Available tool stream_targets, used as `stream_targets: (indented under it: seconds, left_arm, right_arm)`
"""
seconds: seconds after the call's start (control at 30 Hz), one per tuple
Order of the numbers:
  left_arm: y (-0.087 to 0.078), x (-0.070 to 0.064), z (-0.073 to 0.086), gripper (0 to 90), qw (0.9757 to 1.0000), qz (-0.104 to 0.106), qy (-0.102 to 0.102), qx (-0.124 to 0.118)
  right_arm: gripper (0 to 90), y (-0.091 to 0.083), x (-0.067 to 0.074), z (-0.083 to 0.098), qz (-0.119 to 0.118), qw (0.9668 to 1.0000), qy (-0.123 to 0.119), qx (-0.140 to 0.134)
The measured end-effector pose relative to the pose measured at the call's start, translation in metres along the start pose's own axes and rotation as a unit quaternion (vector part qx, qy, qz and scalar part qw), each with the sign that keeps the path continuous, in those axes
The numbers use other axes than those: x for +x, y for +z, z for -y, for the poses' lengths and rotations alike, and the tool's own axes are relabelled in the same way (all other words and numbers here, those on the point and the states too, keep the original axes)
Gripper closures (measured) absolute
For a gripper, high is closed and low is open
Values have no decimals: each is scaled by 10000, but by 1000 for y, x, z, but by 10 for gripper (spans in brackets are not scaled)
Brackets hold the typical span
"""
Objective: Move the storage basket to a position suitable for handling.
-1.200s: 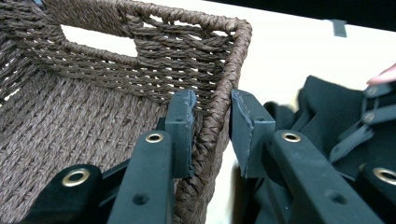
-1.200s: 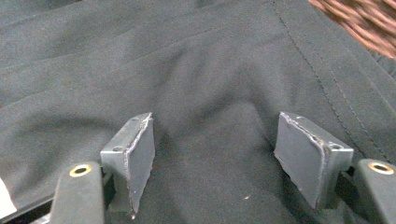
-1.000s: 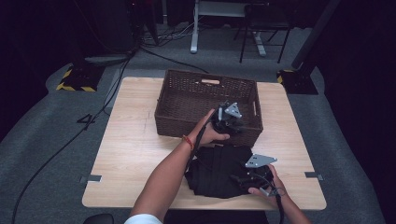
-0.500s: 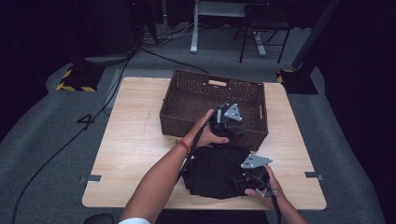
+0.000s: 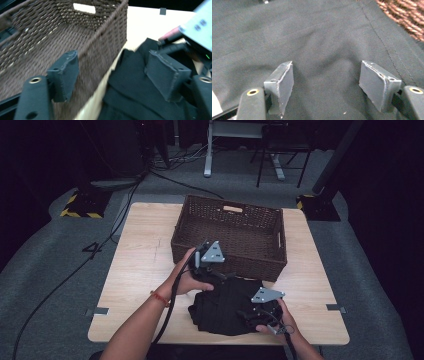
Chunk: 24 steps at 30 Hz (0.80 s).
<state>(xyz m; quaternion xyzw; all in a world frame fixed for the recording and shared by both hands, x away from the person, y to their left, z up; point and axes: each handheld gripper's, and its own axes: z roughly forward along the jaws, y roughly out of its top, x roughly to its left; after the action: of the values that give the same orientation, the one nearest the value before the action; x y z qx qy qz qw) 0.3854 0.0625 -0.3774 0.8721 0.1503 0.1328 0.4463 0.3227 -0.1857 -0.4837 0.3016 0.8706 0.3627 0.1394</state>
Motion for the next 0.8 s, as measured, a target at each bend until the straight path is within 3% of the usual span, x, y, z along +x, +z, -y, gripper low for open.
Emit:
stream_targets:
  seconds: [0.03,0.1,0.13,0.23,0.33,0.47,0.53,0.7,0.8]
  left_arm:
    - [-8,-8,11,223,10000,-54,-37,54]
    - [-11,-12,17,217,9999,-100,-28,106]
    - [-15,-20,30,212,9997,-143,-50,201]
    - [-16,-26,42,206,9993,-171,-109,302]
    - [-10,-40,66,205,9977,-253,-320,550]
    - [-1,-51,81,191,9964,-139,-491,680]
    - [7,-59,93,193,9948,12,-622,811]
    - [11,-64,105,187,9937,41,-827,759]
    - [9,-64,111,186,9929,14,-865,819]
  right_arm:
    - [279,-3,-1,-1,-15,10000,-7,-42]
    - [276,-5,-1,-2,-30,10000,-10,-60]
    - [269,-12,-3,-2,-26,9999,-18,-116]
    - [263,-20,-5,-2,-11,9998,-8,-183]
    - [247,-42,-13,3,199,9991,72,-371]
    - [220,-59,-23,13,365,9986,50,-377]
    - [198,-71,-37,28,463,9980,228,-361]
    - [181,-68,-49,47,461,9980,416,-152]
    - [162,-55,-59,55,161,9968,774,-117]
